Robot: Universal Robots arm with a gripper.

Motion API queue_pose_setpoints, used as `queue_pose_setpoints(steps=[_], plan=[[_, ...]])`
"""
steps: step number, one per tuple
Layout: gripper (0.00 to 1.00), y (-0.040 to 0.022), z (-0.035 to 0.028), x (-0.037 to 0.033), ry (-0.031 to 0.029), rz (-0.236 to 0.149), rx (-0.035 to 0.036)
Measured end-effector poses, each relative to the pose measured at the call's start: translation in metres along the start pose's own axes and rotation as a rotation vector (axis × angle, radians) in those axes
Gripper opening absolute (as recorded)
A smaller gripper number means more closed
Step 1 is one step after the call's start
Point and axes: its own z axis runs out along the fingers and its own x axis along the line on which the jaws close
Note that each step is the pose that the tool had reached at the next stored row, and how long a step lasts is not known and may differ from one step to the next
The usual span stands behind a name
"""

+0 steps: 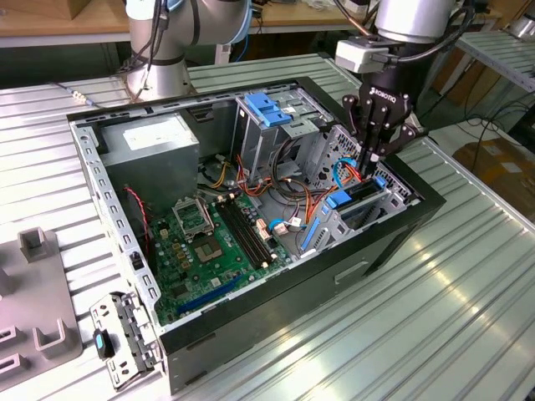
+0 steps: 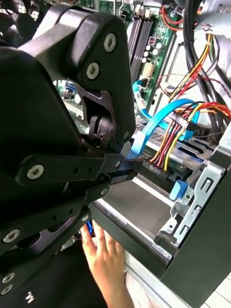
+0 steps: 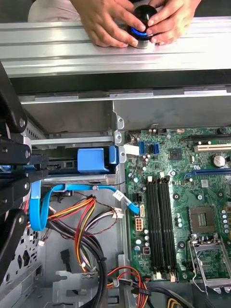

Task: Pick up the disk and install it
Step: 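Insert the second disk wire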

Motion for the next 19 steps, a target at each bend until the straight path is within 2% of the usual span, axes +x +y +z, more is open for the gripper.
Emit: queue_pose_setpoints(steps=[2, 3, 4, 5, 6, 9, 11, 13, 15, 18, 19], plan=[[0.16, 0.0011, 0.0007, 0.0012, -0.0158, -0.002, 0.0032], [0.16, 0.0017, 0.0011, 0.0019, -0.026, -0.003, 0.0049], [0.16, 0.0027, 0.0017, 0.003, -0.0408, -0.004, 0.0075], [0.16, 0.0034, 0.0022, 0.0042, -0.0525, -0.006, 0.0102], [0.16, 0.0038, 0.0024, 0.0051, -0.0565, -0.007, 0.0121], [0.16, 0.0058, 0.0034, 0.0077, -0.0627, -0.008, 0.0211], [0.16, 0.0077, 0.0042, 0.0089, -0.0675, -0.008, 0.0305], [0.16, 0.012, 0.0054, 0.01, -0.0766, -0.006, 0.0464], [0.16, 0.0148, 0.0063, 0.011, -0.0826, -0.004, 0.0601], [0.16, 0.017, 0.0077, 0.013, -0.0907, -0.004, 0.0702], [0.16, 0.0181, 0.0089, 0.0151, -0.1014, -0.005, 0.0727]])
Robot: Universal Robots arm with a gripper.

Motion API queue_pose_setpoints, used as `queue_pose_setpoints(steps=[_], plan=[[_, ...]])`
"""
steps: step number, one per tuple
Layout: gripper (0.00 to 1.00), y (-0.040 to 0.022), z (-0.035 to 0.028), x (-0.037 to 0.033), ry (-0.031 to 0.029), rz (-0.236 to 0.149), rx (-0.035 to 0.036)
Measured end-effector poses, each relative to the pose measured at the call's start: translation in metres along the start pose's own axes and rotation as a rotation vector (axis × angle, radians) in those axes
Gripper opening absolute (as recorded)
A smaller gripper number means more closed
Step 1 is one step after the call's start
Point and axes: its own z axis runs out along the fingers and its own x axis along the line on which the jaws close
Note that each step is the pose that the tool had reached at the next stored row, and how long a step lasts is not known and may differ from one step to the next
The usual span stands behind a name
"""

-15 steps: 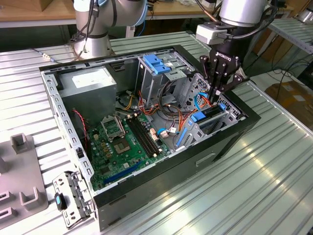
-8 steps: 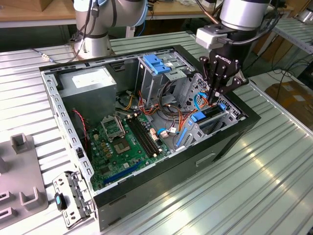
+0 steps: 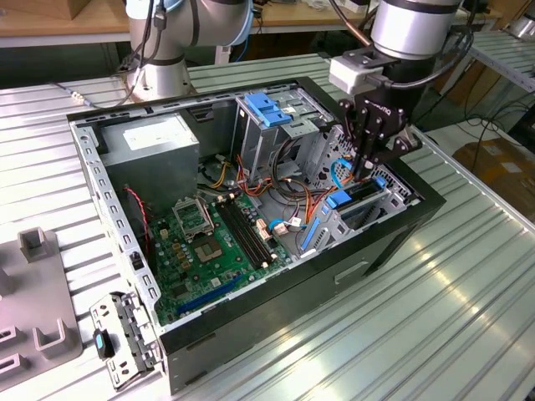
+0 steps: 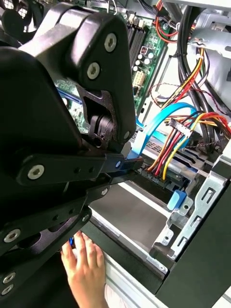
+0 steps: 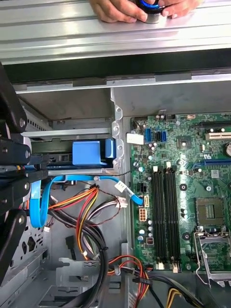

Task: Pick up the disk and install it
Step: 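Insert the second disk wire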

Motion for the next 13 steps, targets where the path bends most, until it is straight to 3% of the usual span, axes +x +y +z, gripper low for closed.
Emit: queue_pose_setpoints(steps=[1, 2, 3, 6, 8, 10, 11, 12, 13], plan=[[0.16, 0.0008, 0.0009, 0.0028, -0.0159, 0.0, 0.0016], [0.16, 0.0013, 0.0016, 0.005, -0.0281, 0.0, 0.0027], [0.16, 0.0014, 0.0021, 0.0069, -0.0355, 0.0, 0.0038], [0.16, 0.0017, 0.0039, 0.0141, -0.0478, 0.0, 0.0083], [0.16, 0.0019, 0.0059, 0.0196, -0.0628, -0.004, 0.0117], [0.16, 0.002, 0.0066, 0.0211, -0.0724, -0.01, 0.0138], [0.16, 0.0021, 0.0071, 0.0225, -0.0839, -0.013, 0.0151], [0.16, 0.0023, 0.0077, 0.0245, -0.1014, -0.015, 0.0161], [0.16, 0.0023, 0.0083, 0.0266, -0.1229, -0.017, 0.0167]])
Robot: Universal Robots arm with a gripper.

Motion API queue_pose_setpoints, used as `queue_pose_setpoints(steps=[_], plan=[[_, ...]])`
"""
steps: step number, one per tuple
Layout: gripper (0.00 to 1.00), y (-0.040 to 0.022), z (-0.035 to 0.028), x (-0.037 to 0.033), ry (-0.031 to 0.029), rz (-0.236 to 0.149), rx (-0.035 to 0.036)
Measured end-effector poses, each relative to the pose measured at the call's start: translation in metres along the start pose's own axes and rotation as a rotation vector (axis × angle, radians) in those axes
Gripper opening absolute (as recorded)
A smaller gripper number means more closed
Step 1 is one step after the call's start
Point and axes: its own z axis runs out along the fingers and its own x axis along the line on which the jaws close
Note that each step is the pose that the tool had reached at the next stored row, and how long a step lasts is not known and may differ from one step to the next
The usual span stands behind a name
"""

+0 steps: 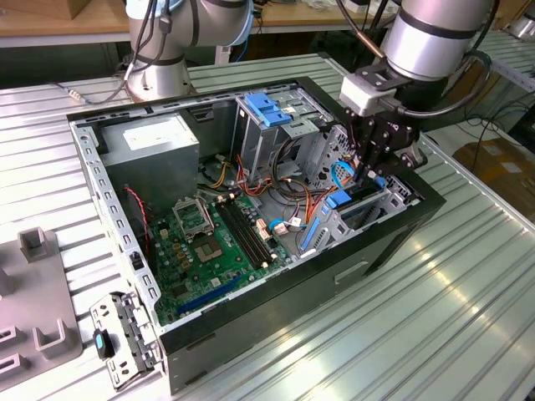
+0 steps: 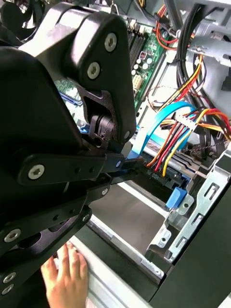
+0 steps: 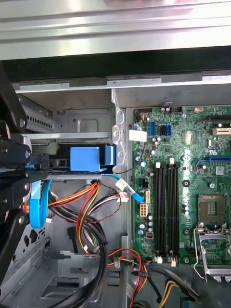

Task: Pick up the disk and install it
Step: 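Insert the second disk wire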

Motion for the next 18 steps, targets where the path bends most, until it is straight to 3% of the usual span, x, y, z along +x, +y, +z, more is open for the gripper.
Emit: queue_pose_setpoints(steps=[1, 4, 6, 8, 18], plan=[[0.16, 0.0, 0.0003, 0.0027, -0.0209, 0.0, 0.0005], [0.16, 0.0, 0.0011, 0.006, -0.039, 0.001, 0.0004], [0.16, 0.0001, 0.0016, 0.0071, -0.0469, 0.002, 0.0004], [0.16, 0.0001, 0.0022, 0.0075, -0.0511, 0.002, 0.0004], [0.16, 0.0004, 0.0055, 0.0087, -0.0528, 0.001, 0.0003]])
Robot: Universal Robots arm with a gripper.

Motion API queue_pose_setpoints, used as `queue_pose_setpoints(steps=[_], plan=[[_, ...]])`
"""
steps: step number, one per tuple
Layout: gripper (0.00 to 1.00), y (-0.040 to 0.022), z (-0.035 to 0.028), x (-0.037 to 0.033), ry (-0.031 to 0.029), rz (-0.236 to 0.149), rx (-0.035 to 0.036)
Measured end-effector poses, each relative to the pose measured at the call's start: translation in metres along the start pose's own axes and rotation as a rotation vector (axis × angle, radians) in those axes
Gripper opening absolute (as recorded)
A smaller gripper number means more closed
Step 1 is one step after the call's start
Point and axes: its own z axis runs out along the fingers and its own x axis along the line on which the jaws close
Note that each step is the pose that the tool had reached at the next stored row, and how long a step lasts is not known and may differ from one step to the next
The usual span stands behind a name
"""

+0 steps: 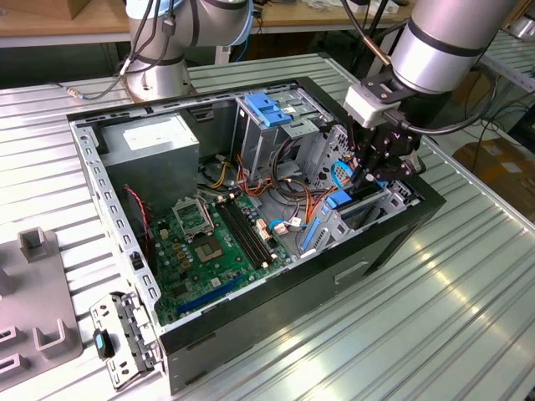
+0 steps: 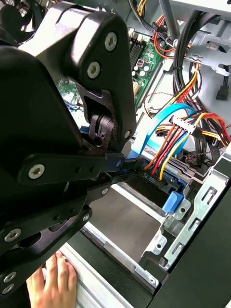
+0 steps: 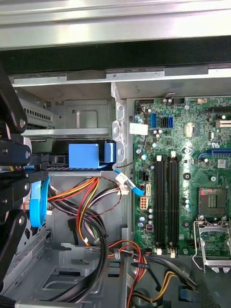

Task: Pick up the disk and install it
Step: 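Insert the second disk wire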

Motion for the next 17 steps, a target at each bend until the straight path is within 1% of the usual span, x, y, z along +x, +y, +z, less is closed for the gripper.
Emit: queue_pose_setpoints(steps=[2, 3, 7, 9, 11, 12, 13, 14, 16, 17], plan=[[0.16, 0.0, -0.0001, 0.0001, -0.0006, -0.002, 0.0002], [0.16, 0.0, -0.0006, 0.0002, -0.0017, -0.003, 0.0016], [0.16, 0.0007, -0.0032, 0.0002, -0.0095, -0.008, 0.0087], [0.16, 0.0011, -0.0033, 0.0003, -0.0112, -0.012, 0.0116], [0.16, 0.0018, -0.0032, 0.0015, -0.0138, -0.026, 0.0133], [0.16, 0.0019, -0.003, 0.0024, -0.0167, -0.03, 0.0134], [0.16, 0.0022, -0.0028, 0.0043, -0.023, -0.033, 0.0134], [0.16, 0.0022, -0.0025, 0.0054, -0.0271, -0.033, 0.0135], [0.16, 0.0022, -0.0018, 0.0062, -0.0319, -0.033, 0.0135], [0.16, 0.0022, -0.0016, 0.0065, -0.0322, -0.033, 0.0136]])
